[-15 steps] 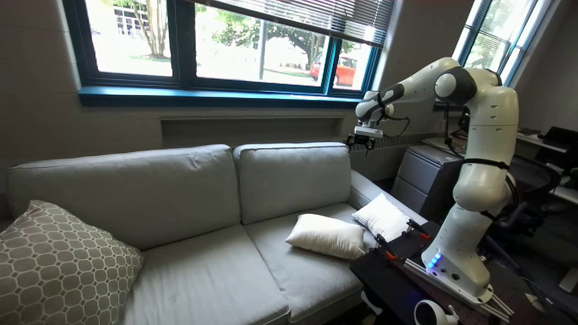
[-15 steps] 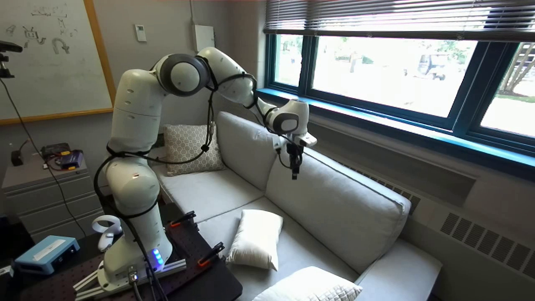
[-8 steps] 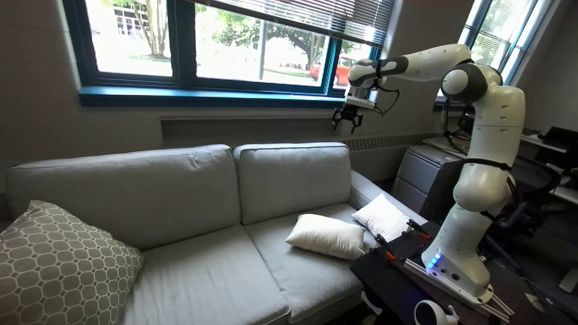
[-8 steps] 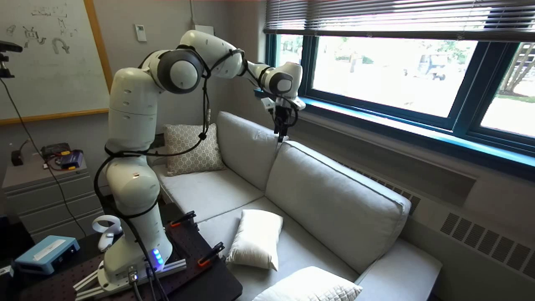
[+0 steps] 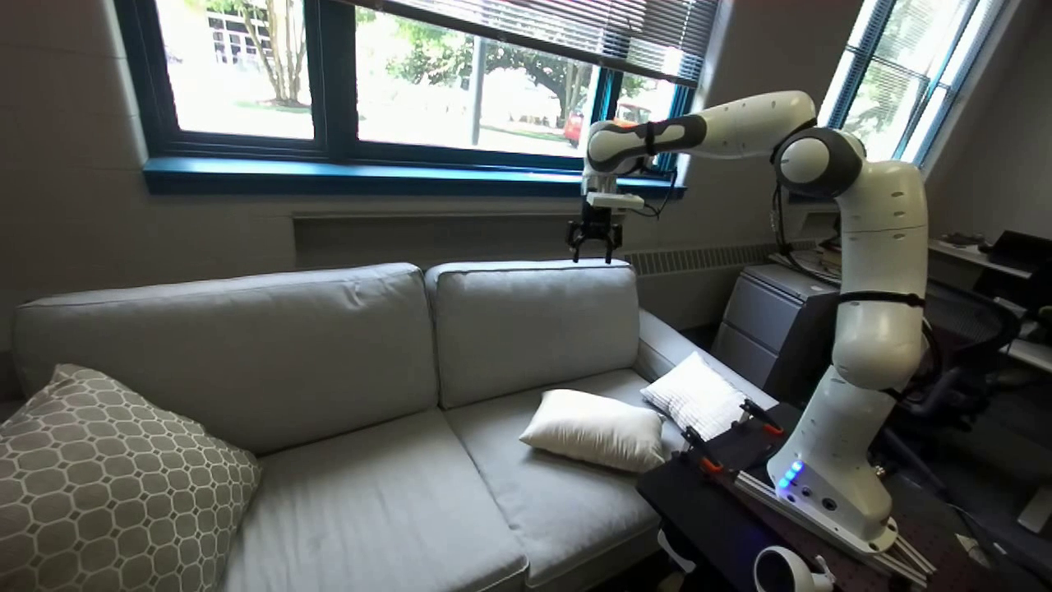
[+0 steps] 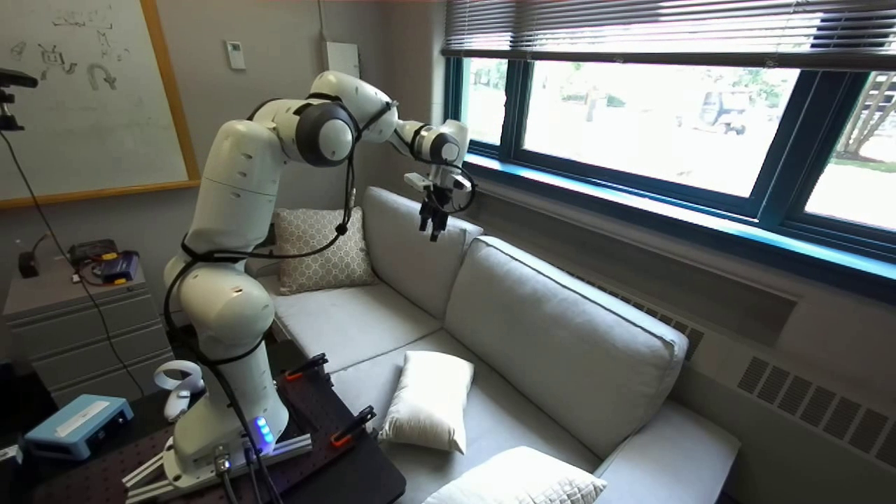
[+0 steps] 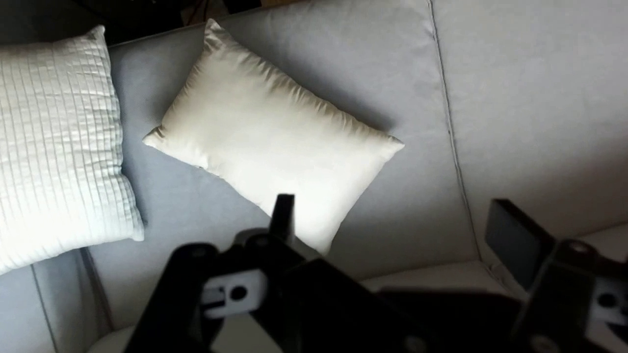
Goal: Put the pillows upright against the arm rest
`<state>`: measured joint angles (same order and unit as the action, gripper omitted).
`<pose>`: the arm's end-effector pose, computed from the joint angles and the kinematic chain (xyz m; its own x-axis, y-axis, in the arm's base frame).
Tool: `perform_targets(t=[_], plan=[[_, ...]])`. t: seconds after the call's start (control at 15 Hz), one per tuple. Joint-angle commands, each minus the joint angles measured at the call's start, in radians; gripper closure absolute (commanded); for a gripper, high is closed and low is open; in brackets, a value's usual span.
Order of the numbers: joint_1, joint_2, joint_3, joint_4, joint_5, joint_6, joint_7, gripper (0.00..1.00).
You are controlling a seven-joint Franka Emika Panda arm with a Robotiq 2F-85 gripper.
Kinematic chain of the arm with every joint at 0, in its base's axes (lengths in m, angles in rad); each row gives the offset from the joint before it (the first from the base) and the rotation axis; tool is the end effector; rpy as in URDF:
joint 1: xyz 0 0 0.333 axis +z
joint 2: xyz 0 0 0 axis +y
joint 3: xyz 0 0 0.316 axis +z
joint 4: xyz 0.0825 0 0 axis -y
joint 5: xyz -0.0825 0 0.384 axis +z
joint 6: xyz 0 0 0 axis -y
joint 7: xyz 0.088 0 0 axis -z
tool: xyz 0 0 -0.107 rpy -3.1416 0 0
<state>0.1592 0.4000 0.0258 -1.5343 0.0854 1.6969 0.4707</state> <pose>0.6356 0.1251 0.4083 0.9217 -0.2962 -0.2507 -0.2992 -0.9538 0.0269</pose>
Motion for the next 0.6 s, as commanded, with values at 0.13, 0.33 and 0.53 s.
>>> perform_targets(t=[0.13,0.33,0.53], plan=[[0.065,0.108,0.013,0.017,-0.046,0.002,0.005,0.0],[0.081,0.147,0.013,0.019,-0.05,0.018,0.005,0.0],[0.063,0.105,-0.002,0.006,-0.06,0.026,0.019,0.0]])
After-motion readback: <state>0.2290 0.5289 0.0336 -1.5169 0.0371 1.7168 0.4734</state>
